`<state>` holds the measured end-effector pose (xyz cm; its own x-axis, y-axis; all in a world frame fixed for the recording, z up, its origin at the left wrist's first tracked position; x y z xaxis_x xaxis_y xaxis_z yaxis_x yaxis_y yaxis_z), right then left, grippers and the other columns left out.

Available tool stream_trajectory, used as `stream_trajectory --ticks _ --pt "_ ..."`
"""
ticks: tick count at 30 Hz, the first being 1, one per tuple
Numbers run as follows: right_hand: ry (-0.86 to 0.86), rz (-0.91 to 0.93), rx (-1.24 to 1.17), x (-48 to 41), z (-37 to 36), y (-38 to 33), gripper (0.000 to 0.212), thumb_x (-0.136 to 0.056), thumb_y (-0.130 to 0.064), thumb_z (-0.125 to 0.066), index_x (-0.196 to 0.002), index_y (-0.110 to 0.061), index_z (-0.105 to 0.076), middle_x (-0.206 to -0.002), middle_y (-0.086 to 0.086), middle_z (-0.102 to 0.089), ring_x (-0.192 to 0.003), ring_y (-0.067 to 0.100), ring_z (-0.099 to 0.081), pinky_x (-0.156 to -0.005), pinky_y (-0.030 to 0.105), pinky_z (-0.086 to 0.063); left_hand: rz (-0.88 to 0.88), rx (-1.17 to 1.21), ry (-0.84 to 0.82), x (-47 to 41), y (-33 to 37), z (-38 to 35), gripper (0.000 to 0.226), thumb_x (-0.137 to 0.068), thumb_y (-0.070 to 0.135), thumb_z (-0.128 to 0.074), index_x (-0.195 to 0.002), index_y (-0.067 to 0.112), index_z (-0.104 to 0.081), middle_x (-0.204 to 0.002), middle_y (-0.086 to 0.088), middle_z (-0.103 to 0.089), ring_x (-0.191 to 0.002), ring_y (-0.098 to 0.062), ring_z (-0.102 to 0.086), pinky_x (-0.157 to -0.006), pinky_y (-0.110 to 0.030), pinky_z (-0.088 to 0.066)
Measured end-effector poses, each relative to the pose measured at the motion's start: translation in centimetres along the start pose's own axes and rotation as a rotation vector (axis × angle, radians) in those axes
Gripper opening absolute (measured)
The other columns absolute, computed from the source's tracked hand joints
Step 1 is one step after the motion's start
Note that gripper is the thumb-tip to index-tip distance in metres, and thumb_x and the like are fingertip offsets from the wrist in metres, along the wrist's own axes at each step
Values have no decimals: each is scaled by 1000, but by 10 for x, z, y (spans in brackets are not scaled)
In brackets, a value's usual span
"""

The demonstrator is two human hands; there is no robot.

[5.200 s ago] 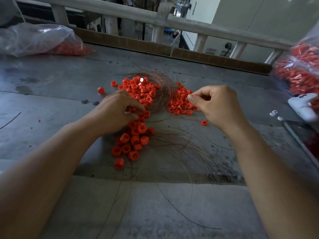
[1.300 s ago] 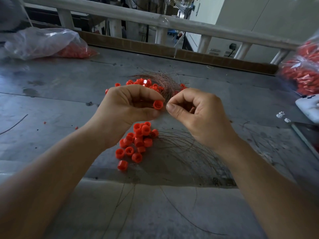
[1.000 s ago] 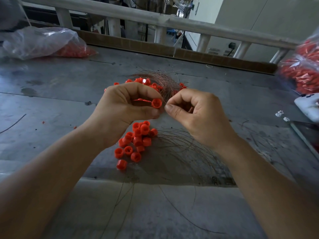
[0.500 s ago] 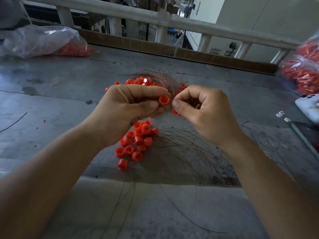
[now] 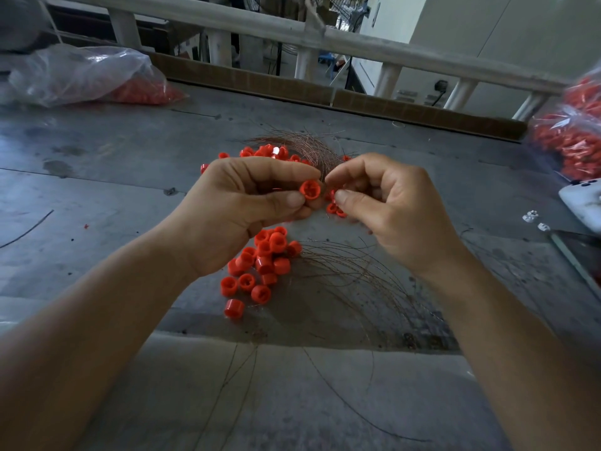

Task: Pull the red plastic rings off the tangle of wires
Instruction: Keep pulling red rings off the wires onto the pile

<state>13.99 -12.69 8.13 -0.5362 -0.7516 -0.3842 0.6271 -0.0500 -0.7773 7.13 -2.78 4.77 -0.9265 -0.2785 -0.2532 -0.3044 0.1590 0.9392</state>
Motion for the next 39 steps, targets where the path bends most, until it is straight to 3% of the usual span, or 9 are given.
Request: stream_trajectory --ticks 11,14,17,20,24,27,32,36,39 --pt "-125 -97 -127 0 -17 10 31 -78 12 -61 -73 -17 -48 -60 -3 -55 -49 1 -53 -45 9 -38 46 106 -129 1 -7 -11 22 -62 10 -65 -81 12 -75 -78 -7 -72 -75 -14 -70 -64 -17 -54" --pt "-85 -113 -53 -3 -5 15 22 -80 -3 -66 -74 -19 -52 -66 -1 -61 -60 13 -62 -58 23 -51 45 134 -91 -1 -7 -7 22 -60 10 -66 -81 11 -75 -79 -7 -72 -76 -14 -70 -65 -17 -54" --pt "113 -180 64 -8 31 33 16 -82 -14 -65 -74 -25 -57 -76 4 -67 -74 22 -66 -76 40 -55 49 160 -61 -1 -7 -4 22 -59 10 -67 -79 11 -75 -80 -7 -73 -76 -13 -70 -65 -17 -54" --pt "259 -223 322 -12 64 53 19 -84 -17 -62 -70 -28 -55 -71 -5 -63 -69 13 -61 -68 29 -51 55 165 -52 -1 -7 -4 22 -58 10 -67 -78 10 -75 -80 -6 -73 -76 -13 -70 -64 -17 -54" --pt "195 -326 569 -15 73 86 18 -83 -16 -62 -69 -26 -58 -67 -10 -58 -69 11 -55 -65 21 -40 63 176 -42 0 -6 -3 22 -57 10 -67 -78 9 -75 -80 -7 -73 -74 -14 -70 -63 -17 -54" --pt "102 -367 625 -15 64 105 9 -83 -13 -63 -83 -21 -67 -79 -6 -59 -79 10 -53 -72 21 -39 64 175 -41 0 -6 -3 23 -57 10 -67 -79 9 -75 -80 -7 -73 -75 -14 -70 -63 -17 -54" --pt "37 -297 588 -20 45 107 22 -83 -4 -61 -98 -16 -70 -98 -2 -66 -87 6 -53 -77 15 -37 62 161 -38 0 -6 -3 23 -57 11 -67 -79 10 -75 -80 -6 -72 -75 -13 -70 -64 -17 -54" --pt "-63 -258 640 -21 32 107 26 -84 -6 -61 -105 -19 -68 -94 -8 -55 -77 0 -45 -70 8 -28 66 154 -38 0 -8 -3 23 -58 11 -67 -80 11 -75 -80 -7 -72 -75 -13 -70 -64 -17 -54" --pt "-95 -254 670 -21 30 108 24 -84 -10 -62 -106 -19 -68 -93 -10 -52 -81 2 -43 -73 9 -28 63 144 -38 -1 -8 -3 24 -57 12 -68 -79 11 -75 -80 -6 -73 -75 -13 -70 -64 -17 -54"
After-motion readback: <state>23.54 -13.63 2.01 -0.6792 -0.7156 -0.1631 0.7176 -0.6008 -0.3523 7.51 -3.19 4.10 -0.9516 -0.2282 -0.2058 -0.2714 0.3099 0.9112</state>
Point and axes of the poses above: each hand's wrist, its own x-axis away from the middle knuckle, its own z-axis out of the back of the hand, y = z × x, the point moved 9 cm from there along -x, towards the middle knuckle
